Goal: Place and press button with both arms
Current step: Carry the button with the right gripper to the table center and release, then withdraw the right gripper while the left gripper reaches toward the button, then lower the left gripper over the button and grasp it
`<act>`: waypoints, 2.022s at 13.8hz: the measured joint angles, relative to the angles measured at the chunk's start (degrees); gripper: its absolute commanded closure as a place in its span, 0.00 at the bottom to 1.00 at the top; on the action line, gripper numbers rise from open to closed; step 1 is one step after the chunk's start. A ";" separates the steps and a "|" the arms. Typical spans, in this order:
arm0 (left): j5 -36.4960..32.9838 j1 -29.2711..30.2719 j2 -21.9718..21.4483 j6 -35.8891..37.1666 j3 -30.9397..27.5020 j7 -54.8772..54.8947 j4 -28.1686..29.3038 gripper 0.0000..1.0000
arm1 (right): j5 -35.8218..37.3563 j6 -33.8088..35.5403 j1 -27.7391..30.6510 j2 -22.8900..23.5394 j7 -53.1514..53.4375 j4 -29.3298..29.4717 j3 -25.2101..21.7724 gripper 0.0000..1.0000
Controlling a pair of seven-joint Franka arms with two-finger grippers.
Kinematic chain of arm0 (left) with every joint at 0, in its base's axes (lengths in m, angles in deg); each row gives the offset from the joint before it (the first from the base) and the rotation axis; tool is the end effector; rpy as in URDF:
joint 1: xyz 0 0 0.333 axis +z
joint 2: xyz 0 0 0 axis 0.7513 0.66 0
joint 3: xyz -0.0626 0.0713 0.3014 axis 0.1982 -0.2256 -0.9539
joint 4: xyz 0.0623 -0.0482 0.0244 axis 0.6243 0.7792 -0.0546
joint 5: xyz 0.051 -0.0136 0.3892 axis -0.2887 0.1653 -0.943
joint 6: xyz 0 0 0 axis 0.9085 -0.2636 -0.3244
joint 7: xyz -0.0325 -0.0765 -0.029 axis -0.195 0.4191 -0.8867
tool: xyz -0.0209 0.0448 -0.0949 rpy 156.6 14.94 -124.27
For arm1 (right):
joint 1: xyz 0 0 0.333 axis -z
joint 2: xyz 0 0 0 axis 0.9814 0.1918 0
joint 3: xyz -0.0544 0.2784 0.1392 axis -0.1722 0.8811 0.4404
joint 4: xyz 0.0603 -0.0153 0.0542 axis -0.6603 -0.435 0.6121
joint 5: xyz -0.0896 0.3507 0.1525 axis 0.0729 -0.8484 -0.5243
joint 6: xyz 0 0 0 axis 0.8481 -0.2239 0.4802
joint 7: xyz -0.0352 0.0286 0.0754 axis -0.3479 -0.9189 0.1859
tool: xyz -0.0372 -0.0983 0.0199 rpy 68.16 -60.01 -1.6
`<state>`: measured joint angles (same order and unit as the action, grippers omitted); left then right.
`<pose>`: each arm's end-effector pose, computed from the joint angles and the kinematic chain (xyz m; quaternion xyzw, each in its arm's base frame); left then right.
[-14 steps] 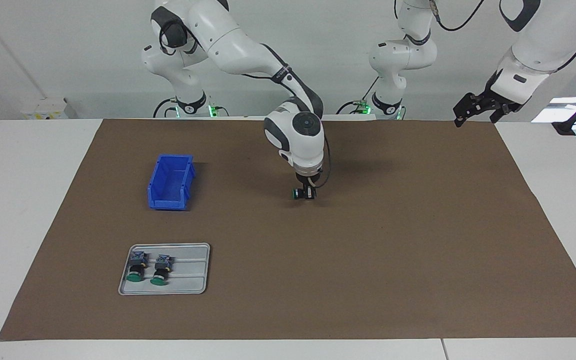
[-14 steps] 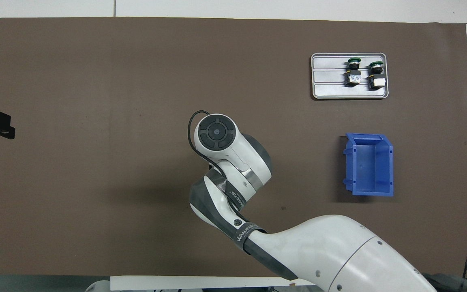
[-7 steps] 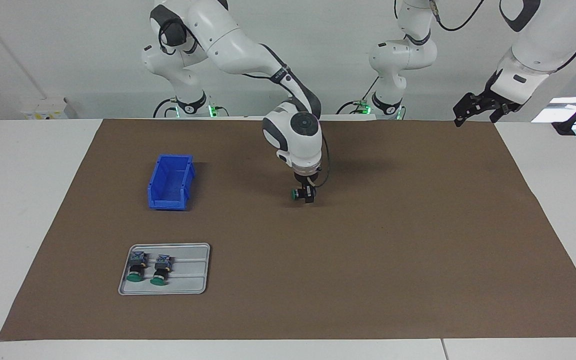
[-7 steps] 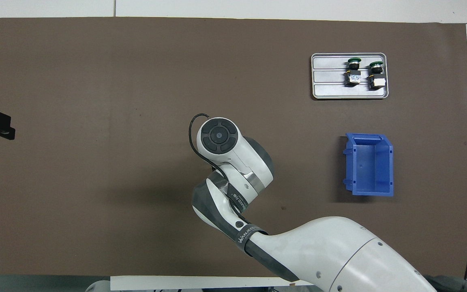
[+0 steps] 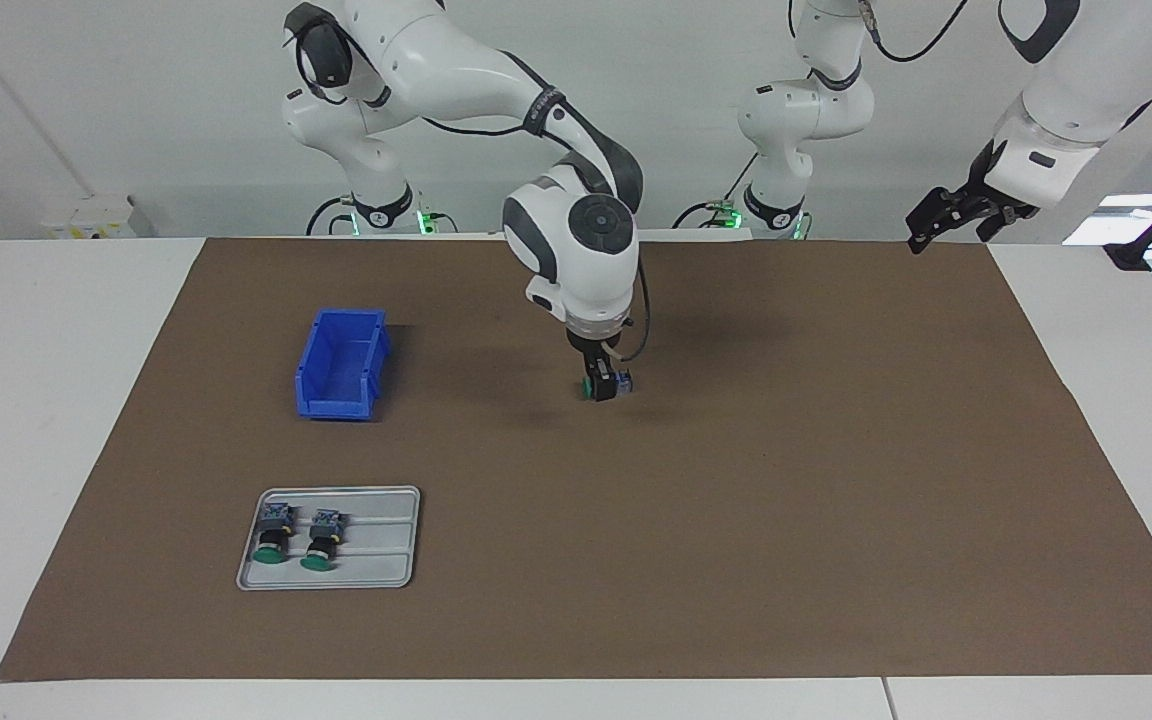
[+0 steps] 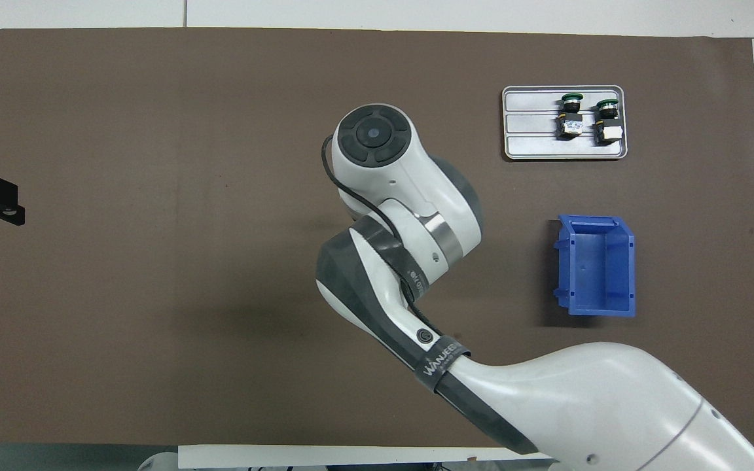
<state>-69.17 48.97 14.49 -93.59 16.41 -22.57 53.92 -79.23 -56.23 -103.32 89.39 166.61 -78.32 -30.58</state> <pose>0.5123 -0.0491 0.6329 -0.9952 -0.0485 0.0809 0.0274 0.5522 0.3850 0.4080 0.8024 -0.5934 -0.0511 0.0370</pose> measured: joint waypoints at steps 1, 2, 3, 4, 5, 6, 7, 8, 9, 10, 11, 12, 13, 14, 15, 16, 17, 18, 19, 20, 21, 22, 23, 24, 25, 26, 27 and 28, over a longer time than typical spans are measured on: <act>0.00 -0.03 -0.01 0.00 0.13 -1.98 0.06 0.00 | -0.01 2.41 1.68 -1.66 -6.28 0.19 -0.01 0.02; 0.00 -0.17 -0.09 -0.09 0.35 -4.15 0.30 0.00 | 0.00 4.93 3.80 -3.55 -13.55 0.21 -0.04 0.02; 0.00 -0.75 -0.26 -0.27 0.46 -5.94 0.80 0.00 | 0.01 7.36 6.35 -5.38 -21.44 0.20 -0.08 0.02; 0.00 -1.55 -0.52 -0.50 0.51 -8.05 1.44 0.00 | 0.01 9.82 9.55 -7.17 -29.85 0.19 -0.12 0.02; 0.00 -2.32 -0.82 -1.01 0.62 -10.89 2.12 0.00 | -0.01 12.18 13.18 -8.81 -38.60 0.18 -0.15 0.02; 0.07 -3.47 -1.10 -2.15 0.69 -14.46 3.10 0.00 | -0.03 14.12 16.70 -10.22 -47.00 0.16 -0.17 0.02; 0.12 -5.40 -1.38 -4.00 0.76 -18.89 4.62 0.00 | -0.05 15.68 20.32 -11.62 -55.82 0.14 -0.19 0.02; 0.14 -7.31 -1.63 -5.53 0.90 -23.36 6.14 0.00 | -0.06 16.69 23.48 -12.84 -63.68 0.13 -0.20 0.02; 0.27 -8.97 -1.89 -6.74 1.10 -27.94 7.46 0.00 | -0.08 17.47 26.19 -13.94 -70.71 0.06 -0.21 0.02; 0.59 -10.50 -2.16 -7.96 1.22 -32.93 8.61 0.00 | -0.08 17.85 28.51 -14.95 -76.75 -0.19 -0.21 0.02; 1.20 -11.71 -2.35 -9.38 1.29 -38.44 9.64 0.00 | -0.08 17.93 30.42 -15.79 -81.92 -0.48 -0.21 0.02; 2.08 -12.77 -2.41 -11.23 1.34 -44.62 10.64 0.00 | -0.07 17.93 32.07 -16.58 -87.17 -0.67 -0.22 0.02; 2.98 -13.86 -2.38 -13.47 1.35 -51.03 11.71 0.00 | 0.01 17.93 33.64 -17.49 -93.27 -0.75 -0.22 0.02; 4.09 -14.80 -2.28 -15.17 1.36 -56.34 12.65 0.00 | 0.05 17.93 34.98 -18.51 -98.89 -0.74 -0.27 0.02; 5.54 -15.41 -2.15 -16.39 1.40 -60.61 13.30 0.00 | 0.08 17.94 36.24 -19.66 -103.51 -0.74 -0.31 0.02; 6.53 -15.93 -2.02 -17.87 1.39 -64.26 13.78 0.00 | 0.09 18.41 37.48 -20.86 -106.89 -0.74 -0.33 0.02; 7.05 -16.79 -1.94 -19.82 1.37 -67.63 14.39 0.00 | 0.09 19.68 38.61 -22.03 -109.26 -0.75 -0.36 0.02; 7.21 -17.94 -1.84 -21.82 1.38 -71.02 15.31 0.00 | 0.13 20.76 39.36 -23.03 -110.67 -0.76 -0.38 0.02; 7.27 -19.23 -1.66 -24.13 1.41 -74.91 16.63 0.00 | 0.54 21.59 39.69 -23.88 -111.29 -0.79 -0.38 0.02; 7.30 -20.52 -1.32 -26.17 1.45 -78.26 17.78 0.00 | 1.11 22.07 39.70 -24.44 -111.54 -0.85 -0.36 0.02; 7.35 -21.83 -0.56 -27.41 1.48 -81.18 18.49 0.00 | 1.45 22.24 39.70 -24.71 -111.59 -0.95 -0.29 0.02; 7.38 -23.30 0.66 -28.44 1.47 -84.18 18.81 0.00 | 1.62 22.29 39.70 -24.79 -111.77 -1.11 -0.27 0.02; 7.39 -24.85 2.30 -29.77 1.49 -87.25 18.87 0.00 | 1.70 22.30 39.70 -24.79 -112.18 -1.25 -0.28 0.02; 7.39 -26.31 4.13 -31.37 1.50 -90.54 18.88 0.00 | 1.84 22.30 39.75 -24.79 -112.52 -1.38 -0.30 0.02; 7.41 -27.64 5.98 -32.71 1.50 -93.26 18.81 0.00 | 1.90 22.30 39.89 -24.79 -112.79 -1.46 -0.37 0.02; 7.42 -29.33 8.24 -34.07 1.49 -96.33 18.41 0.00 | 1.90 22.30 40.21 -24.79 -113.24 -1.49 -0.41 0.02; 7.42 -30.86 10.78 -35.25 1.52 -99.63 17.38 0.01 | 1.90 22.30 40.58 -24.79 -113.98 -1.49 -0.42 0.02; 7.42 -31.93 13.03 -36.21 1.51 -102.19 16.16 0.01 | 1.90 22.30 40.83 -24.79 -114.42 -1.49 -0.46 0.02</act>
<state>-61.75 17.04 27.51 -129.80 17.92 -124.76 70.08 -77.33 -33.93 -62.49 64.60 52.19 -79.81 -31.04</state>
